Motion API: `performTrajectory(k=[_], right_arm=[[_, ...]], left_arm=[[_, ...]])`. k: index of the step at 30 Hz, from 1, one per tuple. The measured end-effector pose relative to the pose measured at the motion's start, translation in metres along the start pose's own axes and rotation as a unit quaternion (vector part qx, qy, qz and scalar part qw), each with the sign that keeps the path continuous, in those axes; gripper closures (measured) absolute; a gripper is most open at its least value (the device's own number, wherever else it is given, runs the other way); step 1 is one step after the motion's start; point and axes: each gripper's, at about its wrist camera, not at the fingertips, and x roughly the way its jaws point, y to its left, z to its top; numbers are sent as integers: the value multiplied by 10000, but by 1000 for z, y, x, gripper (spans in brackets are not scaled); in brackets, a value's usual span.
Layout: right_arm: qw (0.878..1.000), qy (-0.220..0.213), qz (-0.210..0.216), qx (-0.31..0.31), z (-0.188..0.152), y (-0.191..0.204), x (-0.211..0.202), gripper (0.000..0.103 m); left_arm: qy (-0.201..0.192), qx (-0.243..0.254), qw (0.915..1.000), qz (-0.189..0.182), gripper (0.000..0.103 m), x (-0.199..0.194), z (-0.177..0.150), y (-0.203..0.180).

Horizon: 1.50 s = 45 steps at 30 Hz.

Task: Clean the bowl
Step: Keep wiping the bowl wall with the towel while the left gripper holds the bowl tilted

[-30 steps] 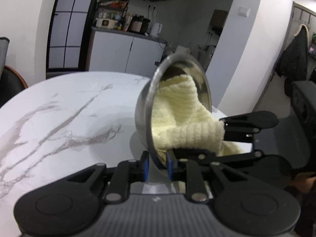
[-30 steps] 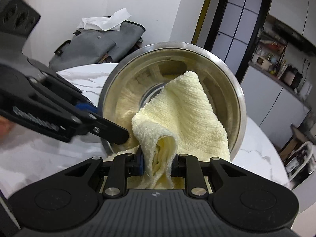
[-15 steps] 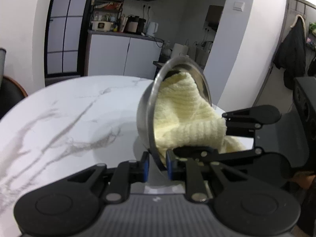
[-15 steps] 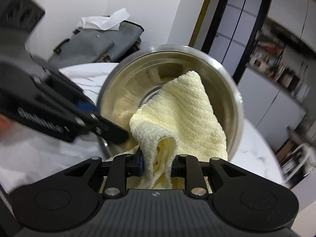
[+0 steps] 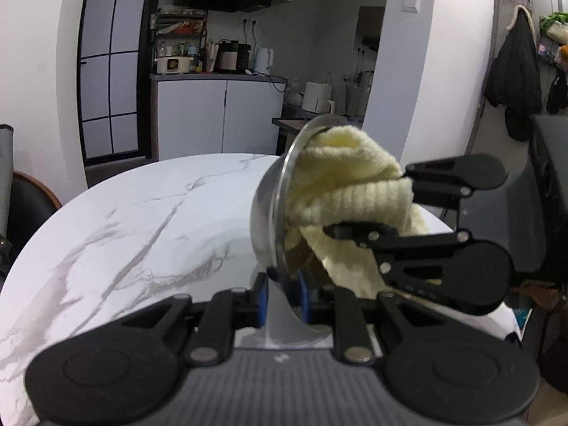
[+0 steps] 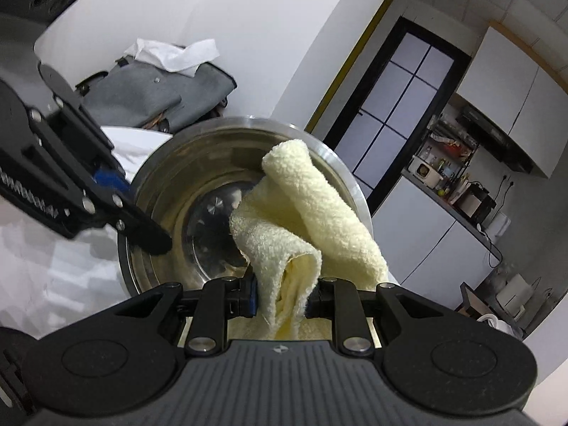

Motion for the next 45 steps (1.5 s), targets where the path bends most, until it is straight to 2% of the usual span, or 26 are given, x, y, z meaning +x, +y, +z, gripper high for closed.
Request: performTrajectory(k=[4,7,9,14,19,22,25,28,30,32,36,41,45], right_arm=[[9999,111,61,-21,-1,1,3,80],[9991,282,282,148,-4,-2,6,80],[9980,331,429,316,-6,-4,8,80],[9928,467,801,756,-12,-8,11,79],[9861,443,1109,1155,-16,-12,11,79],[9810,421,1335,1343,-16,-12,9,79],[9809,405,1356,1333,-17,-12,7,79],[9839,391,1278,1185,-16,-10,6,79],[9940,403,780,652,-14,-1,4,79],[9984,351,354,271,-13,3,2,79],[9999,84,-88,23,-10,3,-5,80],[9995,70,-210,-208,-10,6,-5,80],[9994,321,158,31,-9,1,1,80]], left_arm=[[-53,47,10000,39,84,-1,1,-1],[-133,30,9999,73,84,-2,1,-2],[-193,-155,9997,41,83,-1,-1,-1],[-55,-398,9991,-121,76,10,-5,-3],[200,-397,9989,-111,76,25,-11,-5],[250,-467,9984,-177,79,28,-13,-3],[262,-443,9984,-216,79,25,-13,-1],[276,-341,9988,-240,79,22,-11,-1],[249,-302,9990,-235,79,20,-10,0],[213,-259,9992,-226,79,16,-8,0],[239,-163,9993,-233,79,16,-8,-1],[147,-226,9993,-249,80,11,-8,4],[-1,-204,9997,-134,82,6,-5,7]])
